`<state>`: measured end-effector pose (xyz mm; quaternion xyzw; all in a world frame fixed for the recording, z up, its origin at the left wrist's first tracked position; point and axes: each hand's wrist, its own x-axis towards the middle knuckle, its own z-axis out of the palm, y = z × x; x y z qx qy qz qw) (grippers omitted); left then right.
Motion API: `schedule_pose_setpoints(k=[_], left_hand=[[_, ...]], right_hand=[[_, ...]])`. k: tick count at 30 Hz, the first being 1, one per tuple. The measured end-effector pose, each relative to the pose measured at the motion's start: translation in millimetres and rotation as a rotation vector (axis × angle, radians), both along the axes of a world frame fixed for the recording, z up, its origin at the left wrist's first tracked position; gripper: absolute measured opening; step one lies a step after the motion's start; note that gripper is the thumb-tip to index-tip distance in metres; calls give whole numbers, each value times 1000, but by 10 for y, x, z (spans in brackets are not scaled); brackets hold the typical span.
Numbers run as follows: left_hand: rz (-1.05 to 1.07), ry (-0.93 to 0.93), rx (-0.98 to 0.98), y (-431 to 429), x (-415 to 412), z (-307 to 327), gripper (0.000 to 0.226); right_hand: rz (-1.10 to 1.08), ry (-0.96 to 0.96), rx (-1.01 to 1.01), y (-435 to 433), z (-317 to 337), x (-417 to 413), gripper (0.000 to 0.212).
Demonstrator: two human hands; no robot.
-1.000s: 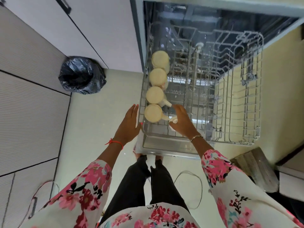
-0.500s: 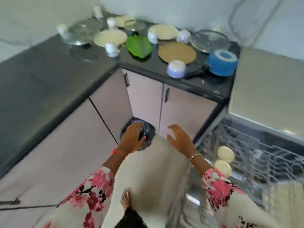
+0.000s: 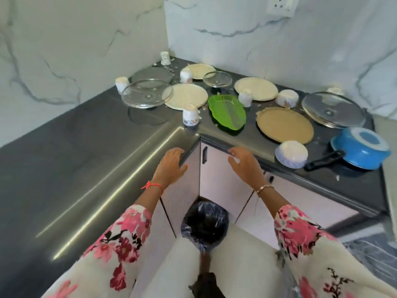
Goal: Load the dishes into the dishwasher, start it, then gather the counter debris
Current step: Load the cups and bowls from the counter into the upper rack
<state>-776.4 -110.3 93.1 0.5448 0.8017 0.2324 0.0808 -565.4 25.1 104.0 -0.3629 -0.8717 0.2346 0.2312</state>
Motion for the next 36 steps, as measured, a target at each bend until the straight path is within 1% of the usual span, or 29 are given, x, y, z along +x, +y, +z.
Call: schedule_pose_setpoints(k=[2, 4, 6, 8, 11, 14, 16, 17, 19, 22, 27, 31, 34, 36], left_hand=[[-21, 16, 13, 355, -255, 58, 56], [-53, 34, 22, 751, -516, 143, 62], [-81, 25, 37, 1121, -715, 253, 69], [-133, 53, 9, 1492, -917, 334, 78], [-218, 129, -121, 1923, -1164, 383, 88], [-276, 140, -359, 2203, -1307, 435, 91], [-313, 132, -466, 2294, -1328, 482, 83], [-328, 121, -489, 2333, -1336, 510, 77], [-351, 105, -509, 2389, -1367, 531, 66], [-363, 88, -515, 2409, -1392, 529, 63], [-345, 58, -520, 2411, -1388, 532, 64], [-292, 32, -501, 2370, -1366, 562, 63], [-252, 37, -495, 2310, -1316, 607, 62], [-213, 19, -462, 2256, -1260, 656, 59]], right_hand=[[-45, 14, 24, 405, 142, -240, 24], [-113, 24, 36, 866, 302, -472, 26], [-149, -21, 56, 1336, 421, -667, 32], [-171, -116, 46, 1832, 513, -836, 42], [-143, -307, 35, 2490, 548, -1018, 56], [-114, -460, 9, 2964, 553, -1157, 61], [-86, -538, -10, 3149, 518, -1234, 64], [-77, -568, -13, 3228, 502, -1268, 64], [-59, -603, -40, 3349, 462, -1326, 66], [-25, -649, -24, 3444, 402, -1368, 63], [-50, -599, -36, 3508, 347, -1328, 58], [-90, -587, -104, 3460, 350, -1202, 60], [-108, -534, -167, 3395, 420, -1081, 62], [-117, -496, -165, 3342, 511, -987, 64]])
